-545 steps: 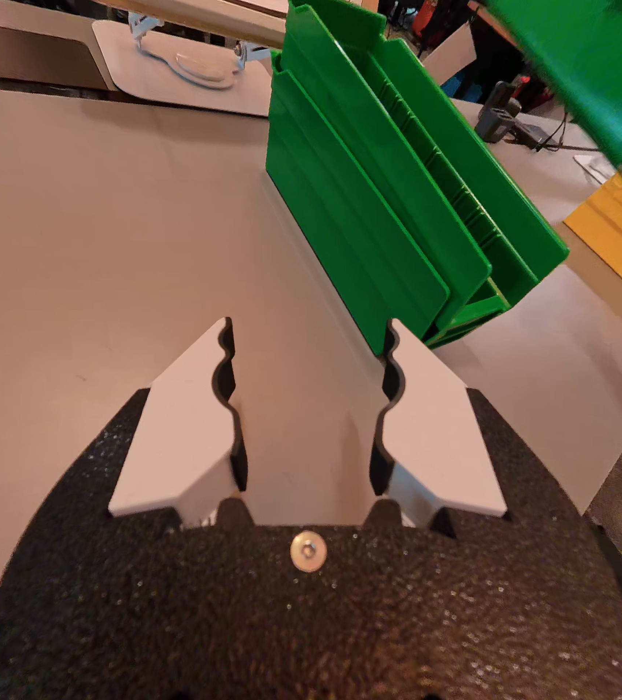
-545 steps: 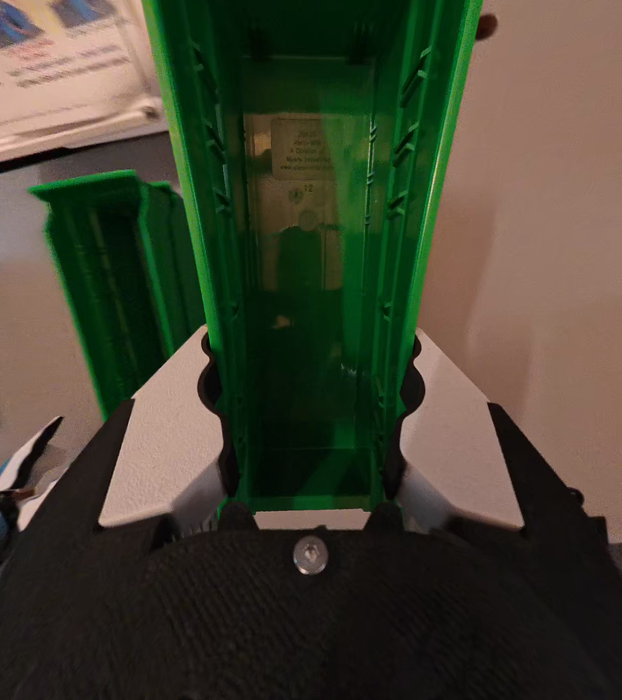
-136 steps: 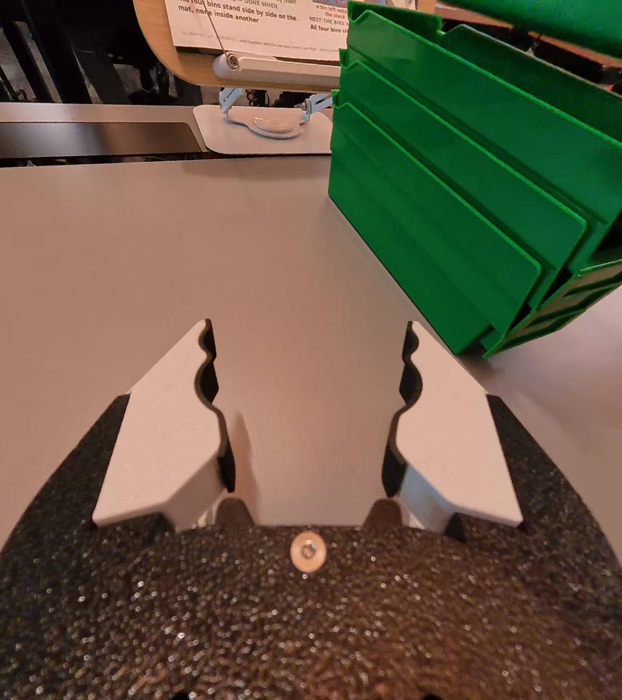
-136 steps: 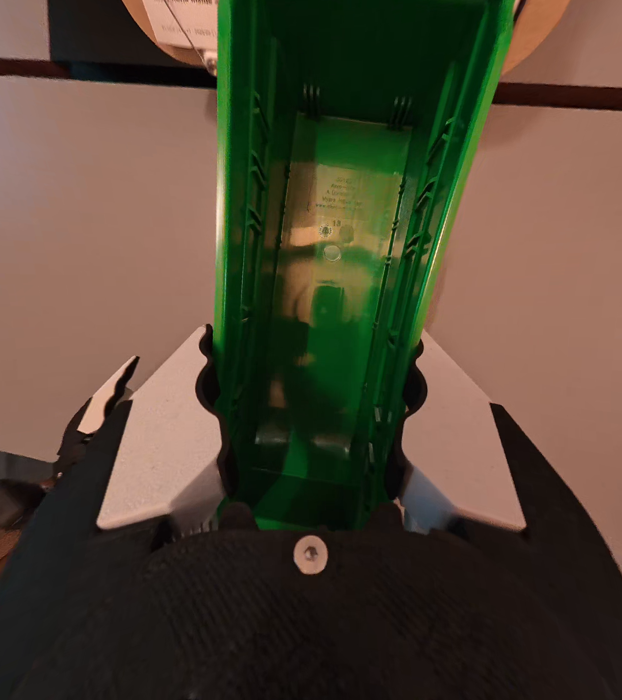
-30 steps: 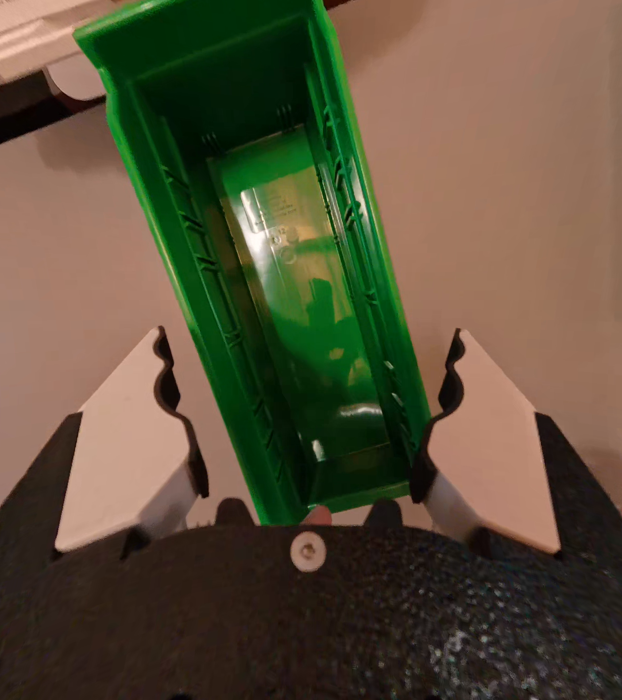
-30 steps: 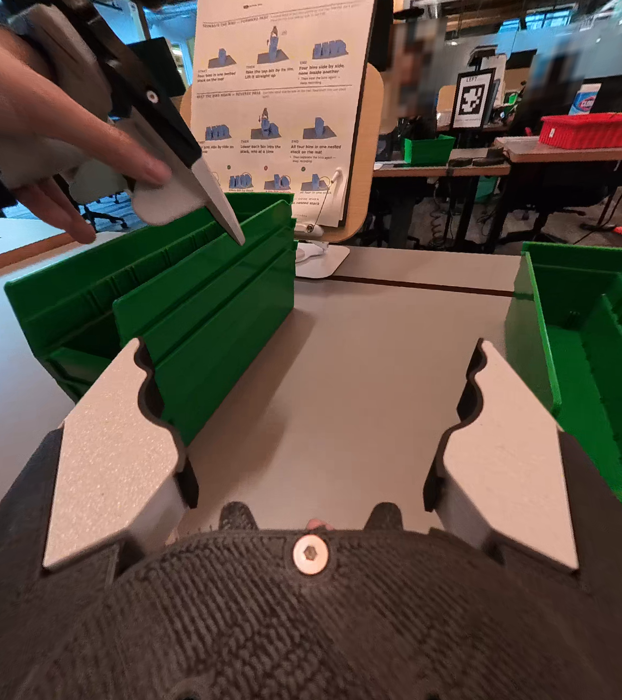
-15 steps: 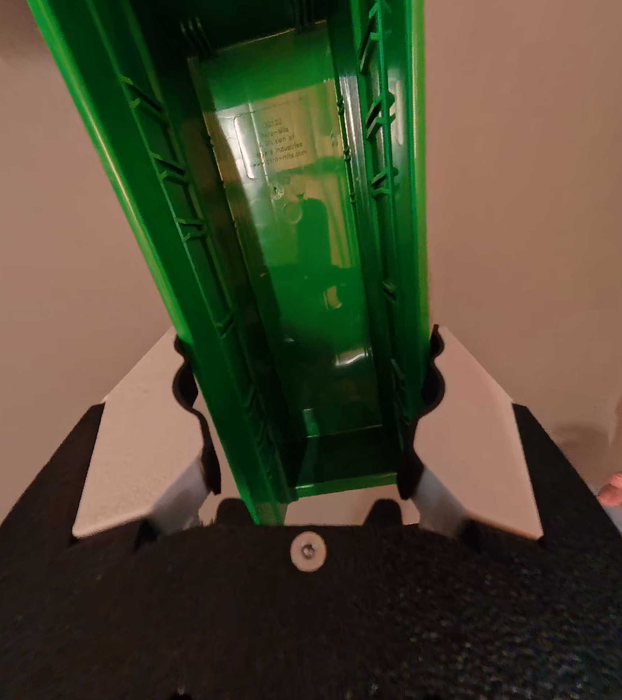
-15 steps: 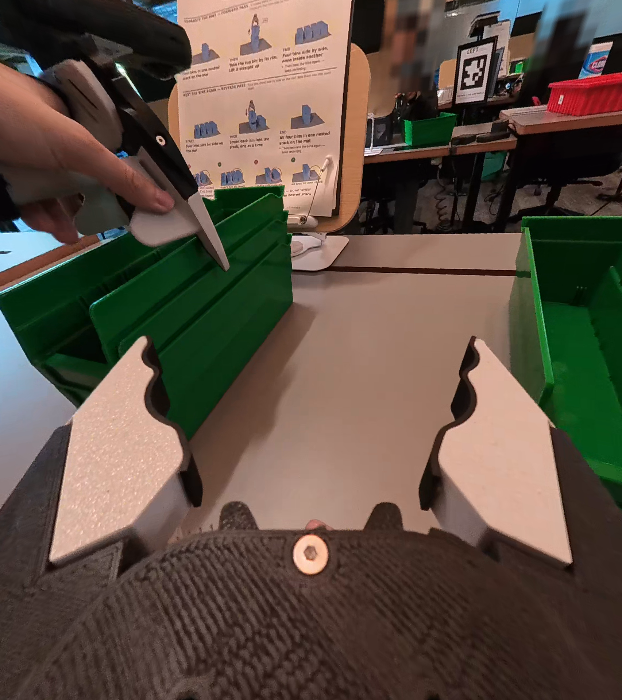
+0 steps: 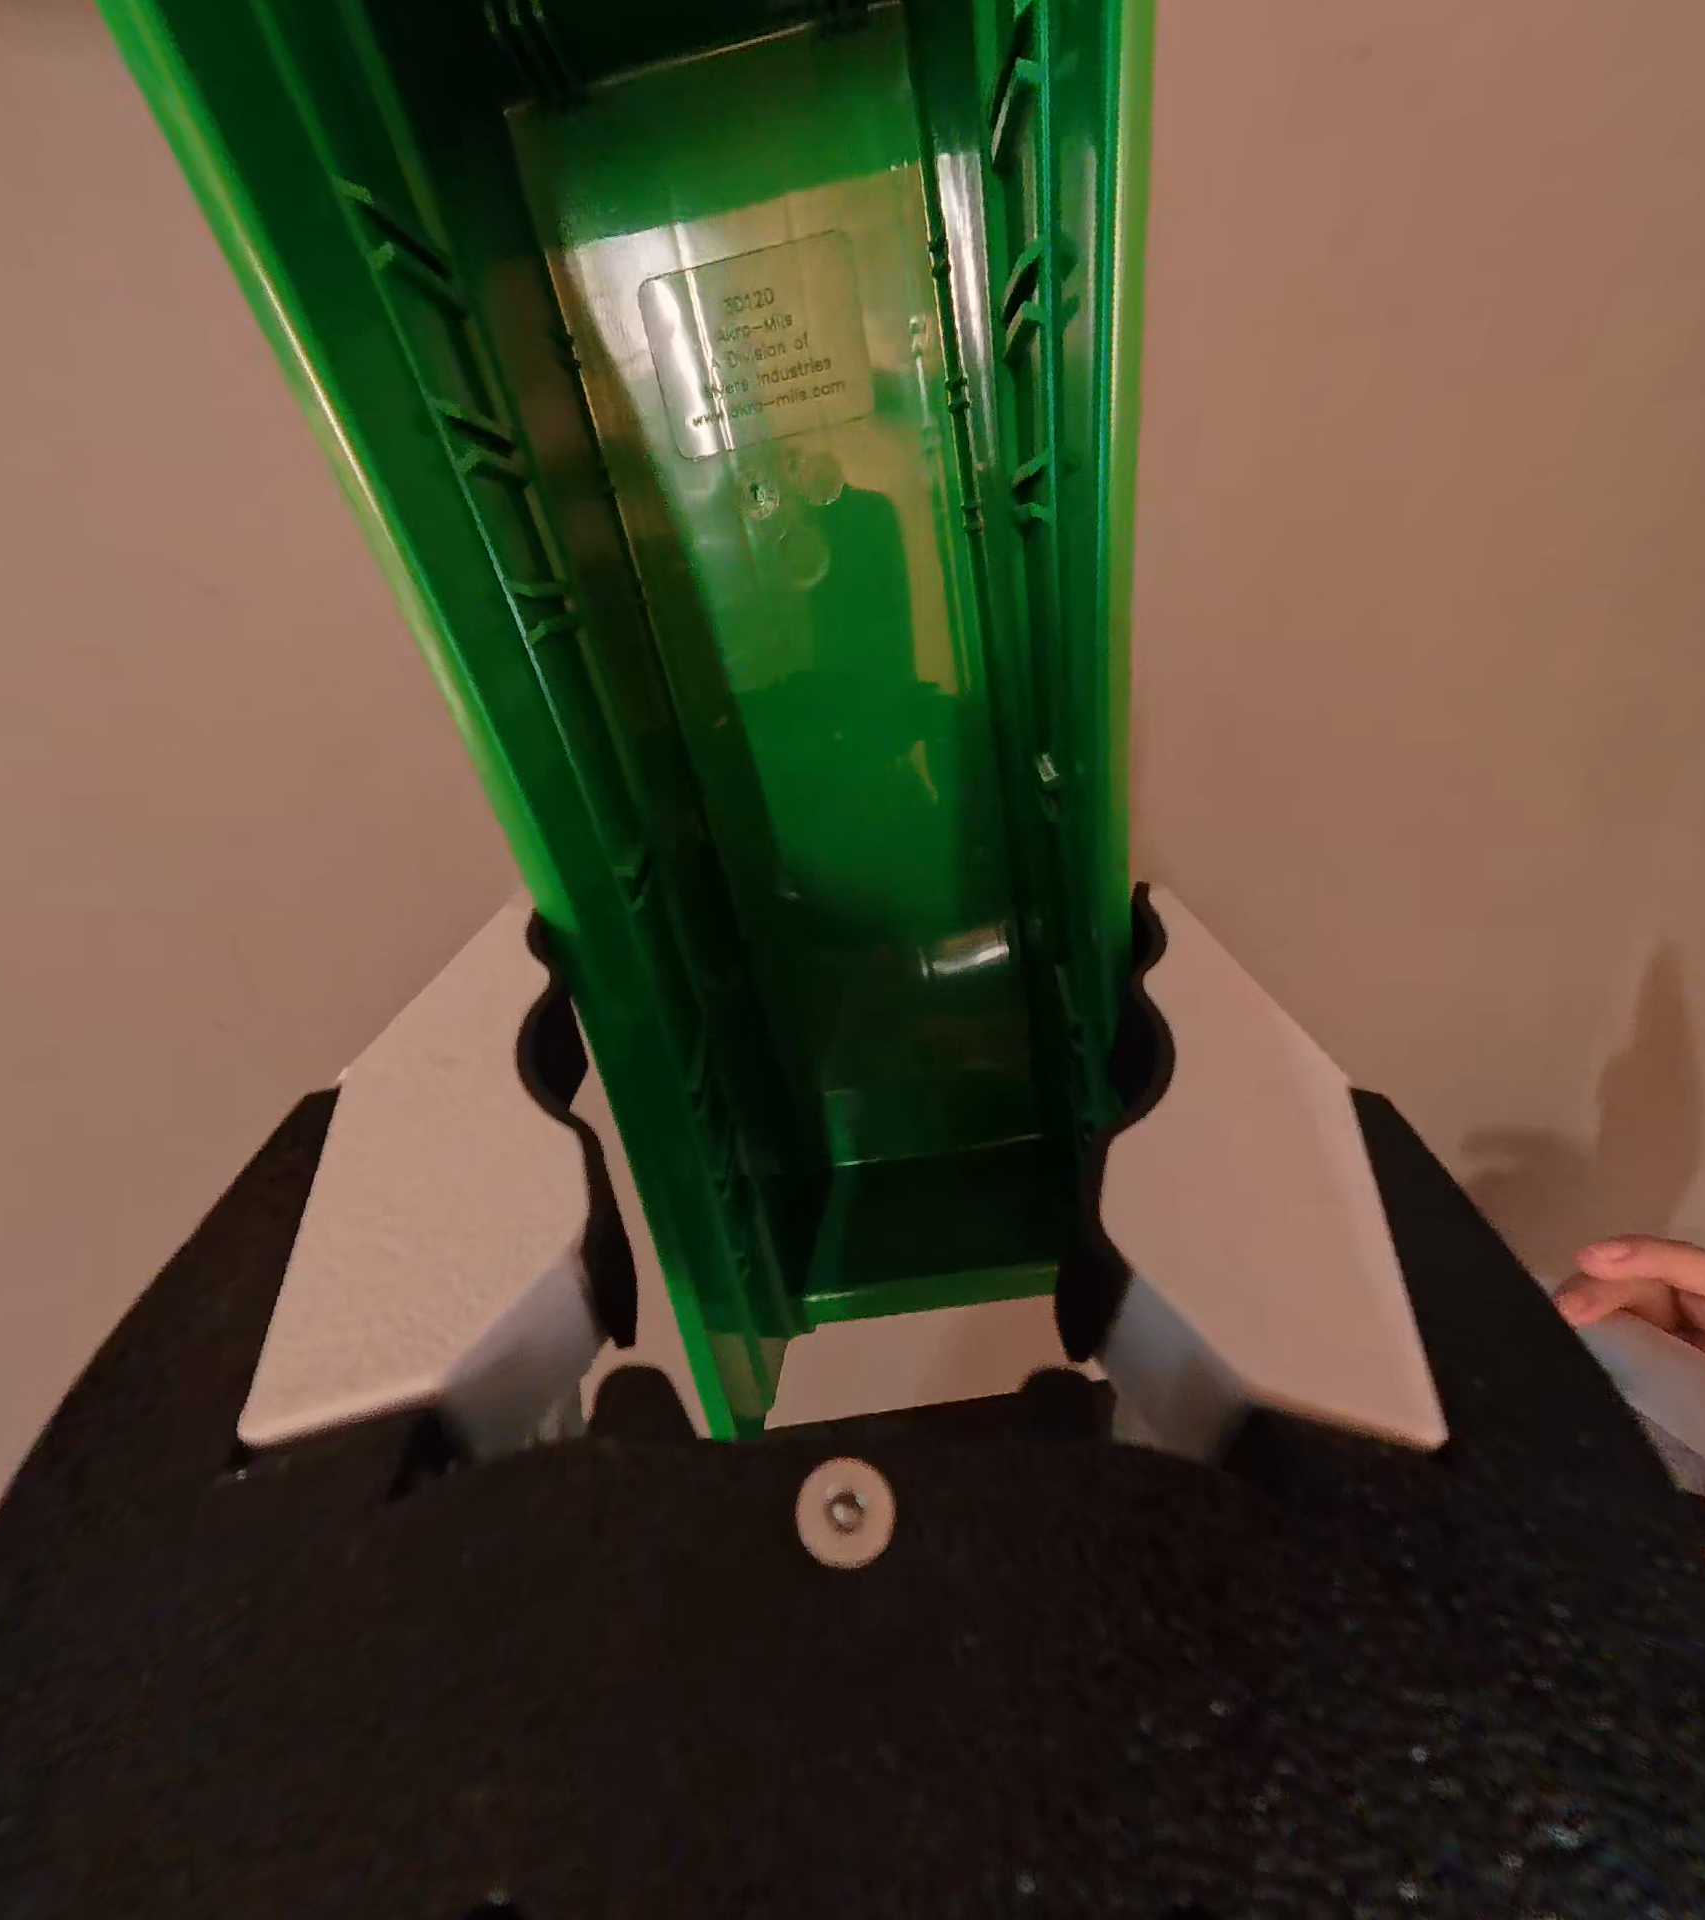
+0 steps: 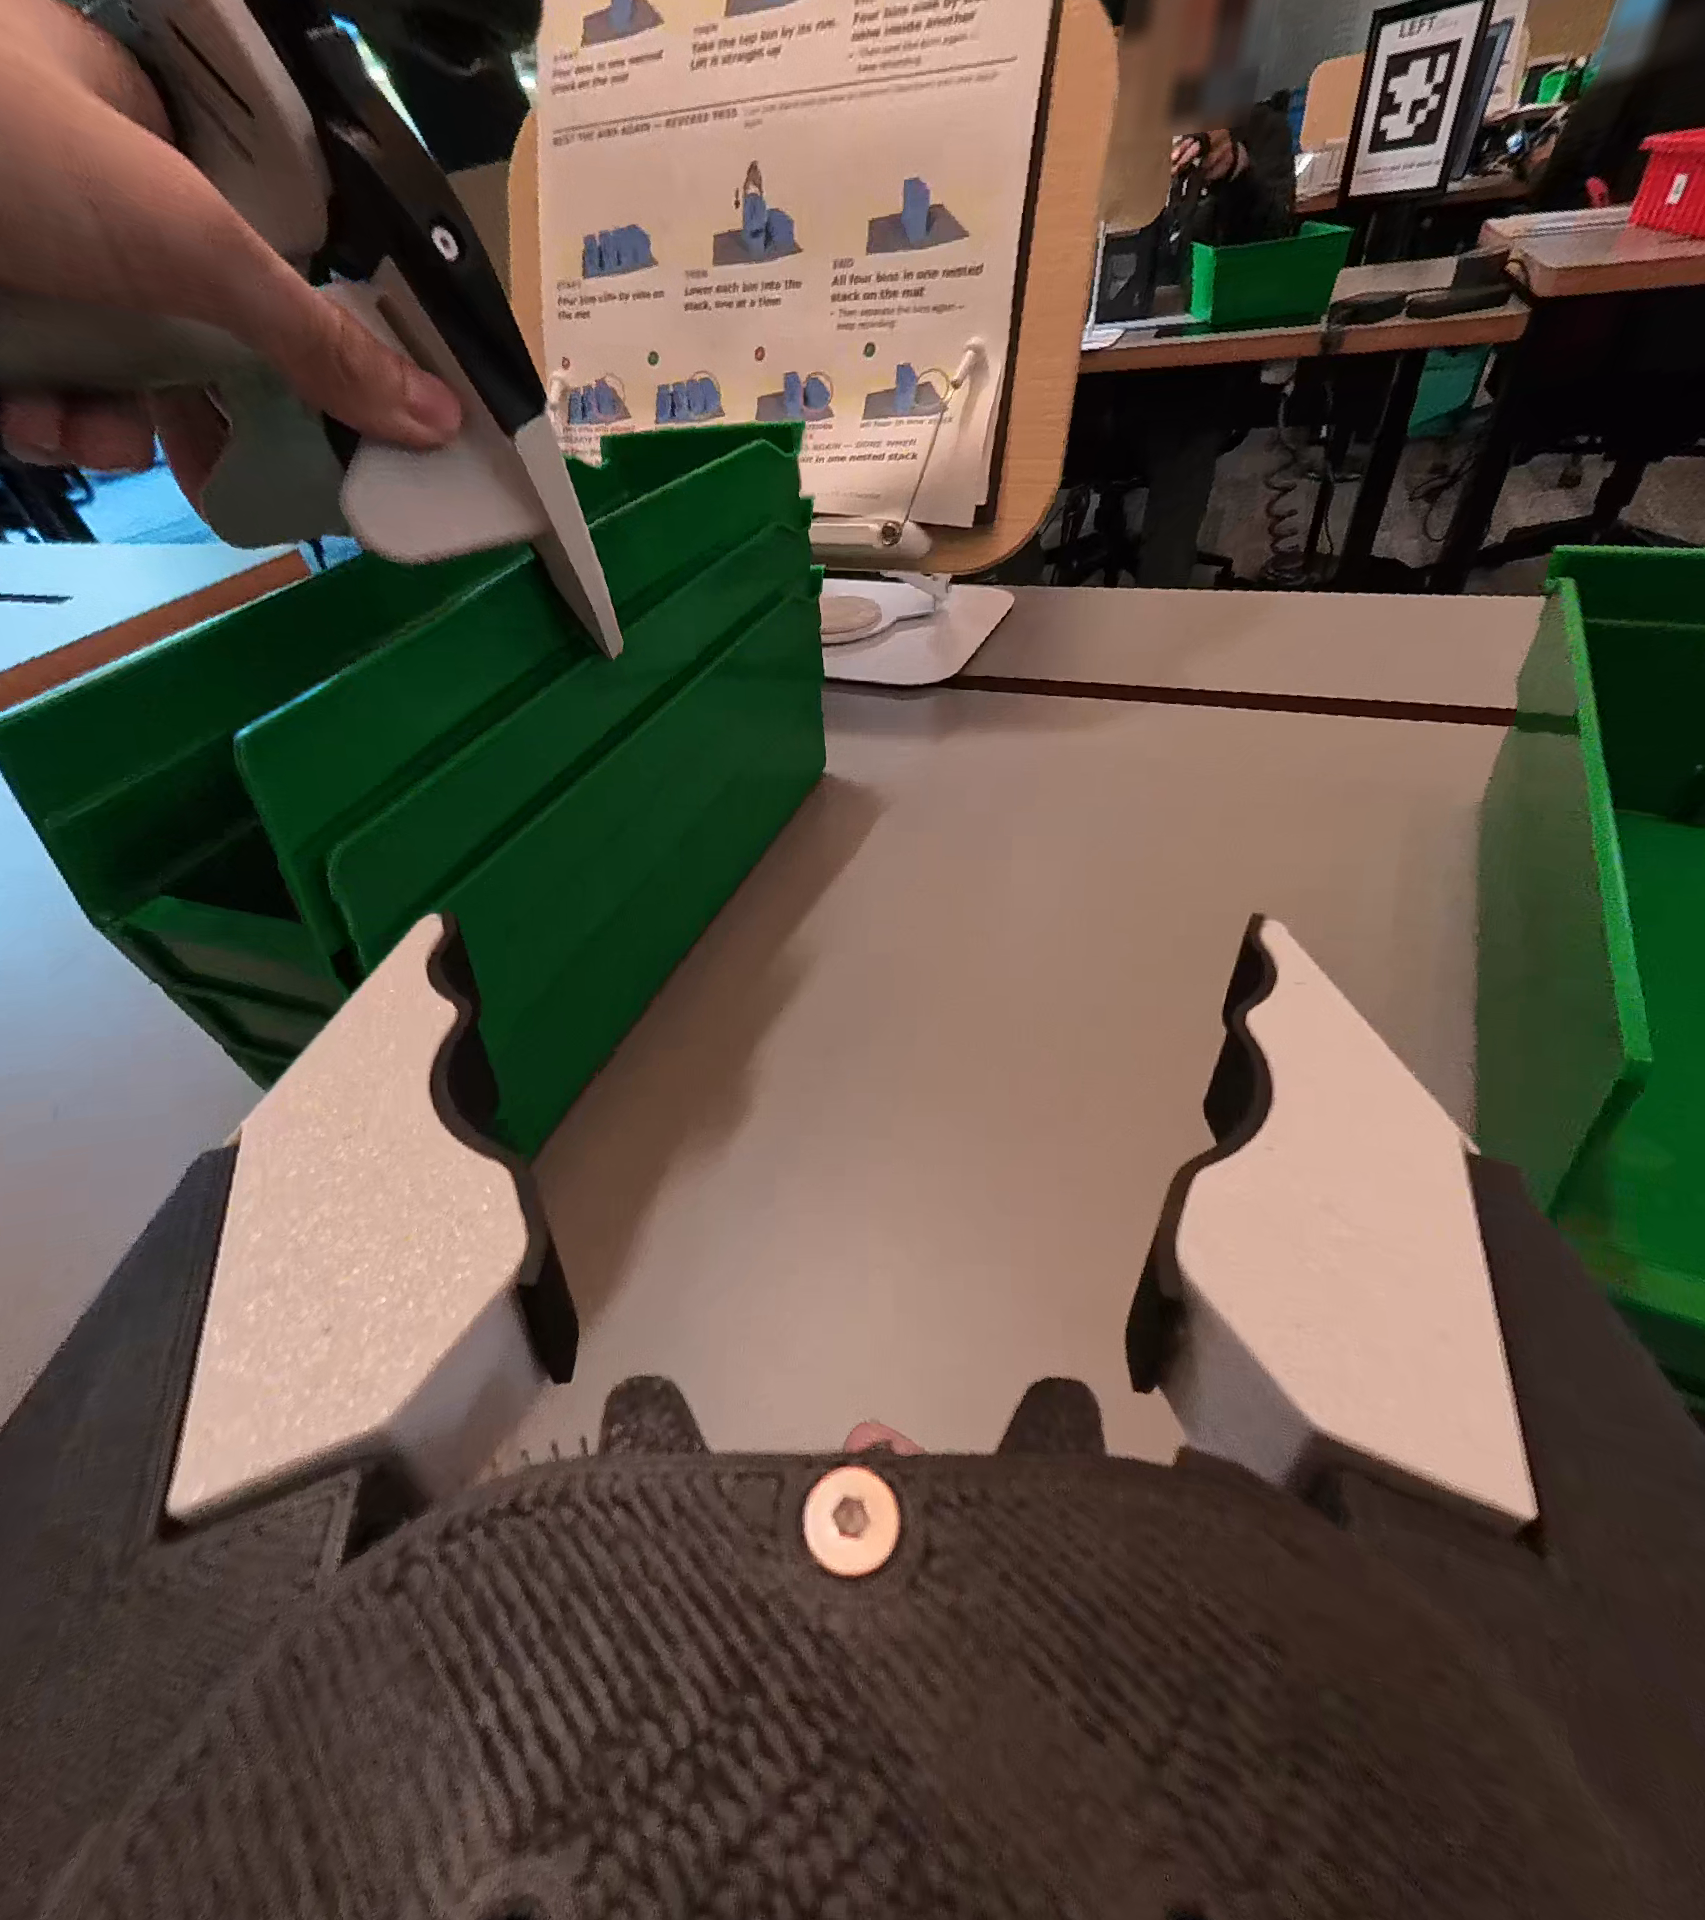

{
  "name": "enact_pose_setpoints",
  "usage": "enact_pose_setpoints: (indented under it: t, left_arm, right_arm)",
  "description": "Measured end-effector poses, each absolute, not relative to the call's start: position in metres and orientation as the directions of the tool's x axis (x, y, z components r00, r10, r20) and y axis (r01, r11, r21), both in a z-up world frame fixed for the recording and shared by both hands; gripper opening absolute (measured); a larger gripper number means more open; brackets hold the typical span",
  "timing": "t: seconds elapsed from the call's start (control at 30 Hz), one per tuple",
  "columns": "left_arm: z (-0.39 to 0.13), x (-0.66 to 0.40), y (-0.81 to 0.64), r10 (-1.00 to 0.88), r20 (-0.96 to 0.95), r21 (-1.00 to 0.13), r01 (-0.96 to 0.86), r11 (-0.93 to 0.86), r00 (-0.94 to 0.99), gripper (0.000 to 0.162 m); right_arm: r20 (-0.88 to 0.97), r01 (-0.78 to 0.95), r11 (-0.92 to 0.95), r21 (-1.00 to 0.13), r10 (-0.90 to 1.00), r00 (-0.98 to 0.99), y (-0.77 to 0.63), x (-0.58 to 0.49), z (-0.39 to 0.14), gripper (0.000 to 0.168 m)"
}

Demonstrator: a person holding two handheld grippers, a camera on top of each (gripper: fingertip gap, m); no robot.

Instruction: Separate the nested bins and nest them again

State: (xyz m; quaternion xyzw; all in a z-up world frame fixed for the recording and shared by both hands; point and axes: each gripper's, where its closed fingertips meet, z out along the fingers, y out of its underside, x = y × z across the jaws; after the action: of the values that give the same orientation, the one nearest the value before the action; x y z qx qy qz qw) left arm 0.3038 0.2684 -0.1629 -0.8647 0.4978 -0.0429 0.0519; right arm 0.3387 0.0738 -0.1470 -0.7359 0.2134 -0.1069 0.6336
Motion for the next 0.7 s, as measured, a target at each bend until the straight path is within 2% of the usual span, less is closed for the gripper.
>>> enact_pose_setpoints:
  t: [0.2,0.43,0.7]
  left_arm:
    - [-0.153,0.297,0.272,-0.861,0.040,-0.117,-0.853,-0.509,0.508,0.102]
    - [-0.142,0.296,0.279,-0.859,0.049,-0.157,-0.846,-0.510,0.509,0.101]
    - [-0.132,0.290,0.285,-0.859,0.048,-0.145,-0.848,-0.510,0.509,0.101]
  right_arm:
    - [-0.101,-0.173,-0.140,-0.975,-0.415,0.904,0.083,0.329,-0.153,0.132]
    - [-0.096,-0.175,-0.181,-0.968,-0.378,0.921,0.094,0.318,-0.160,0.109]
    - [-0.085,-0.176,-0.204,-0.963,-0.389,0.917,0.095,0.318,-0.166,0.110]
